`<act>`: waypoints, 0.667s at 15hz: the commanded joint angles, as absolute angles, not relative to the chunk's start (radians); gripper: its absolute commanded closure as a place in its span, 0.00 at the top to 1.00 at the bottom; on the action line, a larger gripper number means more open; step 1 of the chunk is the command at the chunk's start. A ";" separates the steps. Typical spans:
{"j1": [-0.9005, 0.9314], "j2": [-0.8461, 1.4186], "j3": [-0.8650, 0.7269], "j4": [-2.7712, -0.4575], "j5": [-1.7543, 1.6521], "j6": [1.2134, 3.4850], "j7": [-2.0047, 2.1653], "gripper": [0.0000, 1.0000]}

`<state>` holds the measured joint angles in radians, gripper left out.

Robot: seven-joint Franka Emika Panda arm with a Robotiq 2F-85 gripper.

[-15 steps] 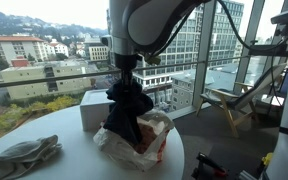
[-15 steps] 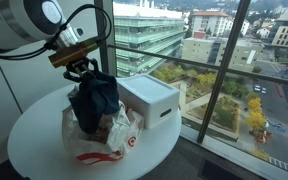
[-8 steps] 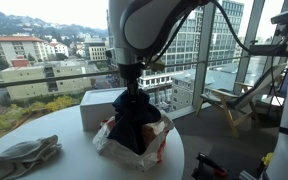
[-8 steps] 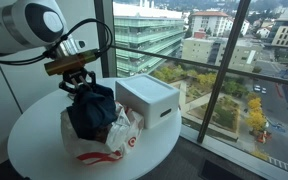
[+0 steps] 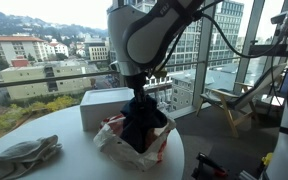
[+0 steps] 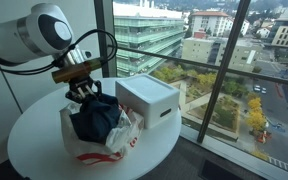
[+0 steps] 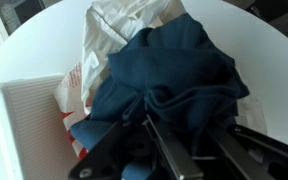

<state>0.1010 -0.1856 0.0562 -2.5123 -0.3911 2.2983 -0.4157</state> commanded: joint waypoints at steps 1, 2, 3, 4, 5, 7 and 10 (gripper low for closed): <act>0.113 -0.092 0.062 -2.442 -0.328 2.273 -0.448 0.03; 0.116 -0.066 0.065 -2.429 -0.308 2.268 -0.455 0.03; 0.117 -0.037 0.069 -2.412 -0.291 2.258 -0.460 0.03; 0.116 -0.011 0.073 -2.395 -0.279 2.247 -0.455 0.03; 0.114 0.014 0.076 -2.377 -0.267 2.223 -0.453 0.03; 0.110 0.030 0.082 -2.359 -0.254 2.181 -0.457 0.03; 0.105 0.044 0.086 -2.340 -0.237 2.140 -0.474 0.03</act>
<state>0.1134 0.0321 0.0762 -2.3822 -0.2681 2.1975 -0.4359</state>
